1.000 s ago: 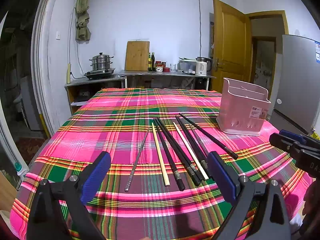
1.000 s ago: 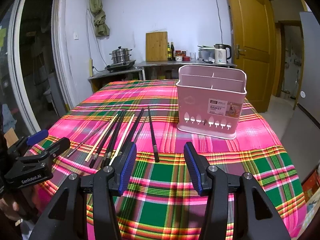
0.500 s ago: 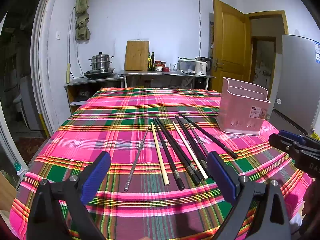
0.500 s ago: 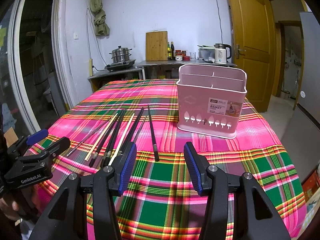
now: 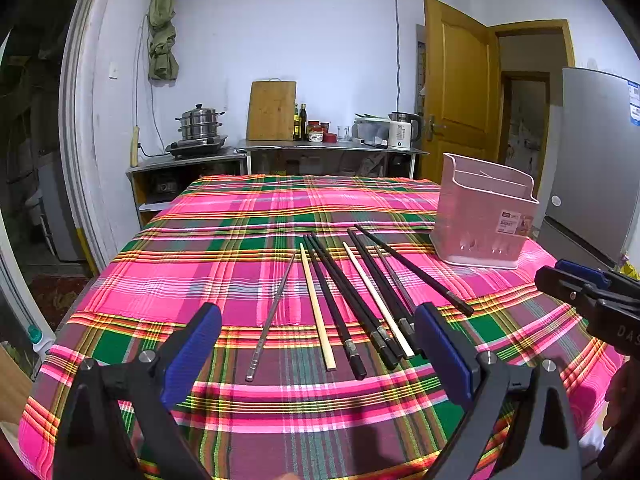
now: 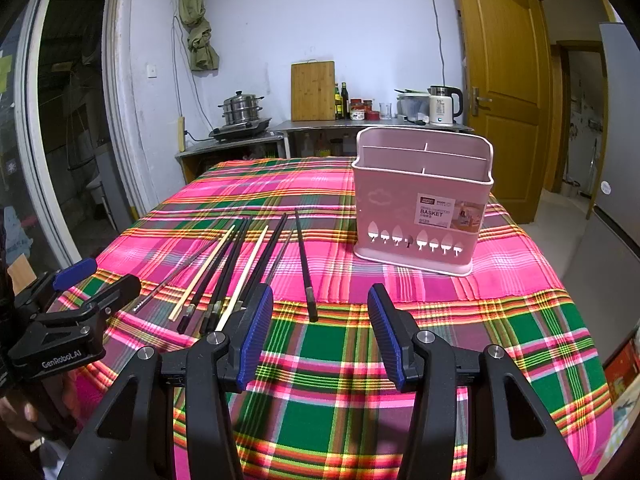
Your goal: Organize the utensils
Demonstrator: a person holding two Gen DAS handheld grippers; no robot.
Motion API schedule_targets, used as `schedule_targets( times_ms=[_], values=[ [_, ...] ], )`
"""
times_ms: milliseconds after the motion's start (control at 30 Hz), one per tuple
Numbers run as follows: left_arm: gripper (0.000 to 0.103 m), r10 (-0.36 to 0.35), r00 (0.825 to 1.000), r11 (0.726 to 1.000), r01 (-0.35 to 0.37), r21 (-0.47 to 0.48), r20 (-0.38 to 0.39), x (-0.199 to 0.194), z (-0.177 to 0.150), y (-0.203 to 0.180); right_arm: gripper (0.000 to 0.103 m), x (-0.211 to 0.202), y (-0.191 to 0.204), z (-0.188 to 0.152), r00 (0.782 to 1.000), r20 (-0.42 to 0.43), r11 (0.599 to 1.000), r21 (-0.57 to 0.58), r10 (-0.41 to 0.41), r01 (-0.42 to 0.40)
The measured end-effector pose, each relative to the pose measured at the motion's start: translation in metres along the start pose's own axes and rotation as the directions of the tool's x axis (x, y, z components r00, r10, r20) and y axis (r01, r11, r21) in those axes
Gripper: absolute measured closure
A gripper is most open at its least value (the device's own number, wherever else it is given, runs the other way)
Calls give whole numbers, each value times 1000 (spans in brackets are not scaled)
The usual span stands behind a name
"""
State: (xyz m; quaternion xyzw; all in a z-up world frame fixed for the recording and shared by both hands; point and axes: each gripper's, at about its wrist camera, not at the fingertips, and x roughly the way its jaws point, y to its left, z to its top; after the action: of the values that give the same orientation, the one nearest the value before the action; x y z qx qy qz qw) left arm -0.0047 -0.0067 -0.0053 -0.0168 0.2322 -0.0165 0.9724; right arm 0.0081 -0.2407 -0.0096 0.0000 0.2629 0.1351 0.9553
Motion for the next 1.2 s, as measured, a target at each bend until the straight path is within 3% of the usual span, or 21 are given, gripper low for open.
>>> schedule_targets(
  times_ms=[933, 1200],
  values=[
    [5, -4, 1000, 1000, 4, 3, -17, 6, -2, 2, 53, 4, 2, 0, 1000, -13, 1000, -5, 6, -6],
    [5, -2, 996, 1000, 1, -9, -87, 26, 4, 19, 53, 18, 4, 9, 998, -46, 999, -18, 32, -33]
  ],
)
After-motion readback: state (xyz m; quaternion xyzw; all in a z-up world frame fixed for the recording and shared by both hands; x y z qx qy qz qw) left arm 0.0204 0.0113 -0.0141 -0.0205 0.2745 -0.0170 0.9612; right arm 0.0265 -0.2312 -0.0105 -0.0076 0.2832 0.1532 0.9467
